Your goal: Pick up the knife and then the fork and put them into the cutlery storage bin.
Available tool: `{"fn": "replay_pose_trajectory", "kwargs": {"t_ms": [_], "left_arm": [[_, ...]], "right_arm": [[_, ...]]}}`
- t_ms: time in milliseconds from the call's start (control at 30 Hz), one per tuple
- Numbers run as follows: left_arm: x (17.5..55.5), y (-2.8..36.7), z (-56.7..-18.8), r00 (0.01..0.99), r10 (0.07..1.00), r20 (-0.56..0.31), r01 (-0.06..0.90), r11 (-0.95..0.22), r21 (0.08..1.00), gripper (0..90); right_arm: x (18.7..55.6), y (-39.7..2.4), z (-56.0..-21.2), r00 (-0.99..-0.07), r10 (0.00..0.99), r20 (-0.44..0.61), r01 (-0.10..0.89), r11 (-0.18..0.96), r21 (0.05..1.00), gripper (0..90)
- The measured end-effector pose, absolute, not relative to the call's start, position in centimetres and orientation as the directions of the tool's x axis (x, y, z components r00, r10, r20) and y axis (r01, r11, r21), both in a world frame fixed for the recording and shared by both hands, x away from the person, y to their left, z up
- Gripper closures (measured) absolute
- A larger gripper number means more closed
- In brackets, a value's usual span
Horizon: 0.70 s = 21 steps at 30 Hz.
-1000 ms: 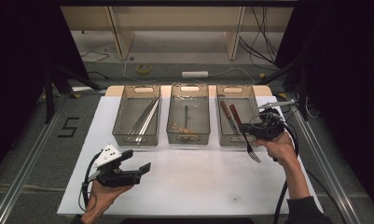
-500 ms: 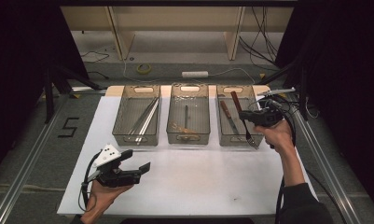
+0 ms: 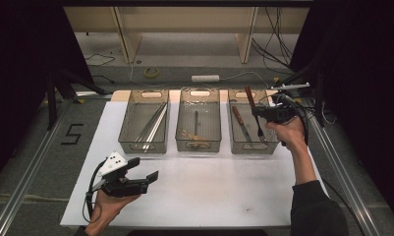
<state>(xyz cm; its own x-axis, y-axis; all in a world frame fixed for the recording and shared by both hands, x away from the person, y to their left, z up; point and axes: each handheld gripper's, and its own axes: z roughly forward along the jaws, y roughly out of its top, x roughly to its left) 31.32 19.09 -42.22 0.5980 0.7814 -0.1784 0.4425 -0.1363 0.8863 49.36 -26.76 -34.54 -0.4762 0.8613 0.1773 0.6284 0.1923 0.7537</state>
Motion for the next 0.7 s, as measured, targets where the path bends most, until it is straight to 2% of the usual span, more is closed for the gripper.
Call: {"fn": "replay_pose_trajectory", "kwargs": {"t_ms": [700], "left_arm": [[31.3, 19.1, -42.2, 0.601, 0.78, -0.176, 0.438, -0.137, 0.889, 15.7]], "right_arm": [[51.9, -25.8, -34.5, -0.438, 0.883, 0.166, 0.618, 0.161, 0.769, 77.7]]}}
